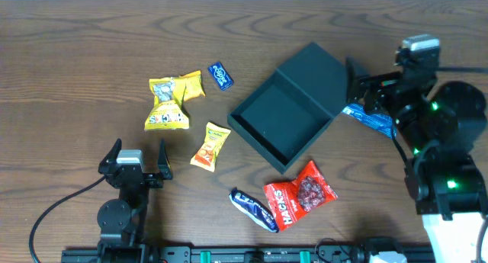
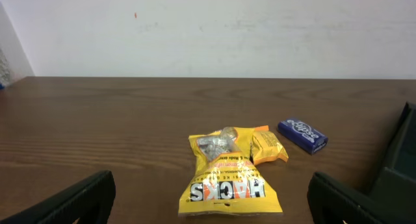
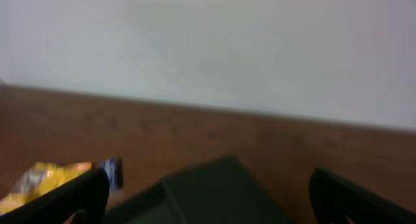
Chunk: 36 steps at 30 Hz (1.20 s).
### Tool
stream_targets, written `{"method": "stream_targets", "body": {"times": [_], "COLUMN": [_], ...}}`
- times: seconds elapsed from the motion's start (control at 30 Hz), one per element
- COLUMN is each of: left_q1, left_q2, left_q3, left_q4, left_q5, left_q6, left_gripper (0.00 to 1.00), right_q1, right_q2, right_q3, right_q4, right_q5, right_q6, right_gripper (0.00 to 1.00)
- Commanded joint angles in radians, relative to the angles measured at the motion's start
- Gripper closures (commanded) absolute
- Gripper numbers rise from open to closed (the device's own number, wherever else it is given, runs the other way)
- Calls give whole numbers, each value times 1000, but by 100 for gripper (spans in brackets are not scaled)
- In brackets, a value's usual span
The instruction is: Pack container
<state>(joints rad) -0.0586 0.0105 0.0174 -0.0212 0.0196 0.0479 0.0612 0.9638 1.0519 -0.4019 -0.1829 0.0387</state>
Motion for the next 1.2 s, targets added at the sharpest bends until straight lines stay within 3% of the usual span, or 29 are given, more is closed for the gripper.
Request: {"method": "stream_targets", "body": {"times": [0.0,0.17,0.4,0.53,0.7,0.9,0.93,0.97,1.0,1.17], "left_q1": [6,6,6,6,6,6,6,6,6,6], "left_q2": [-6,-6,-6,-6,-6,-6,-6,-6,-6,-6], "left_q3": [-13,-13,-13,-13,-13,-13,-13,-13,-13,-13], "left_q4": [-56,-56,-56,-56,-56,-56,-56,-56,-56,-56], "left_q5": [-8,-8,-8,-8,-8,-8,-8,-8,-8,-8], "left_q6": [-10,-10,-10,-10,-10,-10,-10,-10,-10,-10], "left_gripper": [5,5,5,5,5,5,5,5,5,5], "right_q1": [6,29,90,95,95,89,89,89,86,75], "right_q2": [19,62,80,80,82,91,93,100,106,135], "right_q3": [55,116,142,141,141,141,141,141,141,141], "right_q4": [-109,-450,-726,-864,-872,-859,-842,-823,-802,-782], "right_q5": [0,84,101,101,107,98,99,104,118,240], "right_q6": [-10,-6,201,234,248,488,488,491,523,874], "right_gripper": [1,1,1,1,1,1,7,1,1,1]}}
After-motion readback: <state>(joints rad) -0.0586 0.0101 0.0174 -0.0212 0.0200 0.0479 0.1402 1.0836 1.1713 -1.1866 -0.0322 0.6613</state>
